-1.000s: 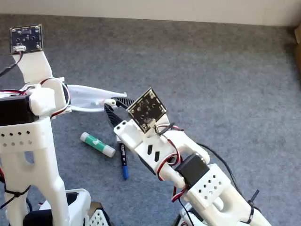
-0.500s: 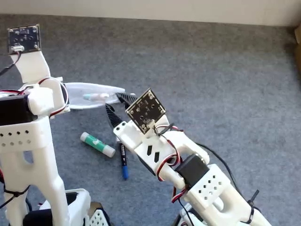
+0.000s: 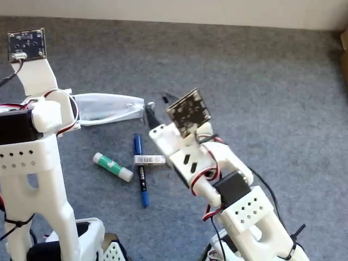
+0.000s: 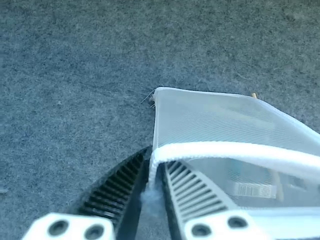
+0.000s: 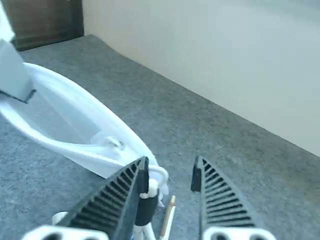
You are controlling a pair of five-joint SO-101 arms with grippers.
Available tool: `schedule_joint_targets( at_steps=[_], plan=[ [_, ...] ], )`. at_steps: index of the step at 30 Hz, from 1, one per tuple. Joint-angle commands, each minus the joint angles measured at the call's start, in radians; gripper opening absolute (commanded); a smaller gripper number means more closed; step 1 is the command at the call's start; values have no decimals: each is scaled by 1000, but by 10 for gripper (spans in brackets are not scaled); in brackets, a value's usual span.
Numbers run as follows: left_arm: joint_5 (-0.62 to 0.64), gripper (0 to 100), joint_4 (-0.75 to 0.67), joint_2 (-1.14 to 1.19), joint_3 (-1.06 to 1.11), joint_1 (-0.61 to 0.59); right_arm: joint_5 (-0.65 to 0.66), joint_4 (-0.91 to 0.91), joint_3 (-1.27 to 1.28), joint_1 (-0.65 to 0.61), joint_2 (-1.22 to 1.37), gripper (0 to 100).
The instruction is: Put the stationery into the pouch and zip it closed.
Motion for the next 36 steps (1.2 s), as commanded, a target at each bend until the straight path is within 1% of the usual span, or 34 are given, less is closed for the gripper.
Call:
schedule_joint_targets(
  at_steps=[1,5,15,20,22,25,36],
  plan=[
    [5,10,2,1,-31,5,11,-24,-10,79,-2,138],
    [6,11,-6,-1,-41,-47,11,-24,-2,110,7,138],
    [3,11,2,-1,-68,-180,9,-24,54,111,38,138],
    [3,11,3,-1,-105,-242,9,-25,58,107,186,138],
    [3,11,3,-1,-105,-252,-9,-25,58,107,257,138],
    [3,11,3,-1,-97,-249,-55,-30,35,104,352,138],
    [3,11,3,-1,-91,-246,-60,-28,-153,33,734,138]
  ],
)
